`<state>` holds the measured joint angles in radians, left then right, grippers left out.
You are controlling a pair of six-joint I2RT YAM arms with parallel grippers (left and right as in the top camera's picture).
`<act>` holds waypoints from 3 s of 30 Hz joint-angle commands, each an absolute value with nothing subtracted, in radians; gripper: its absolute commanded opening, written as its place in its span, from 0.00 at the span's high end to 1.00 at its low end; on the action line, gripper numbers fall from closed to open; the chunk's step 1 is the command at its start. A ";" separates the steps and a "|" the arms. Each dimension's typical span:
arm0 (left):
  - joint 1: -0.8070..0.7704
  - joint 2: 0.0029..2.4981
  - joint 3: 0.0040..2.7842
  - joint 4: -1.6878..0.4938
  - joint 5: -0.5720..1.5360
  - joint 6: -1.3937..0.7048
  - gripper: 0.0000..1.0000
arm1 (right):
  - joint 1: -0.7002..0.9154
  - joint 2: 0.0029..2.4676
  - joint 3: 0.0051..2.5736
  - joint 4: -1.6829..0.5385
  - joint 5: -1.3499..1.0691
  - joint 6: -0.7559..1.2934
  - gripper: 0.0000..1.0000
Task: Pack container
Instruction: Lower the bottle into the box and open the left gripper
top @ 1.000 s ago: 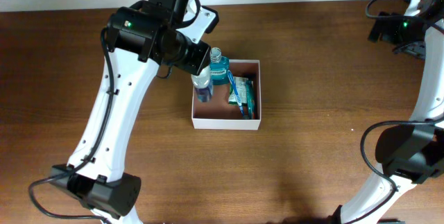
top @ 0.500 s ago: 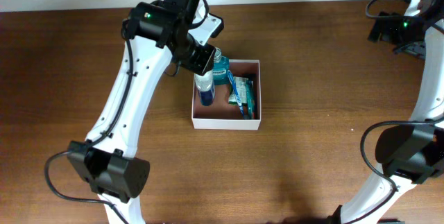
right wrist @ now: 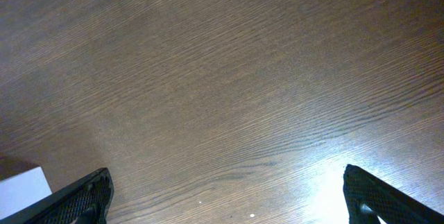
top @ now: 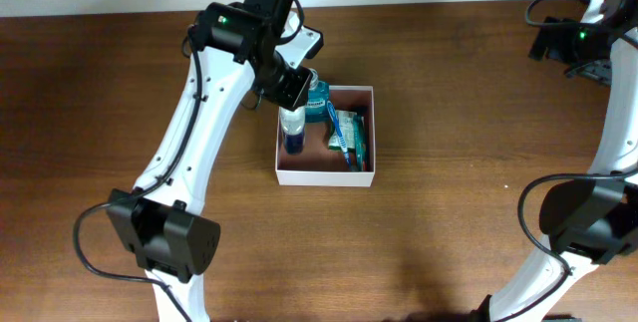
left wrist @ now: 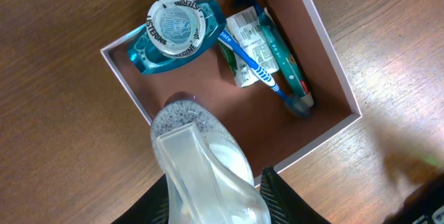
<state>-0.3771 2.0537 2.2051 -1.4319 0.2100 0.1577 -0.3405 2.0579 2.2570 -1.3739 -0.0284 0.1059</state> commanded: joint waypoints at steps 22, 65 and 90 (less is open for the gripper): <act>-0.380 2.065 2.182 -1.438 0.213 0.106 0.71 | -0.342 2.038 2.263 -1.374 -0.038 0.113 0.01; -0.384 2.065 1.950 -1.301 0.214 0.075 0.48 | -0.342 2.038 2.263 -1.374 -0.038 0.113 0.02; -0.382 2.060 2.151 -1.340 0.221 0.064 0.41 | -0.342 2.038 2.263 -1.374 -0.038 0.113 0.01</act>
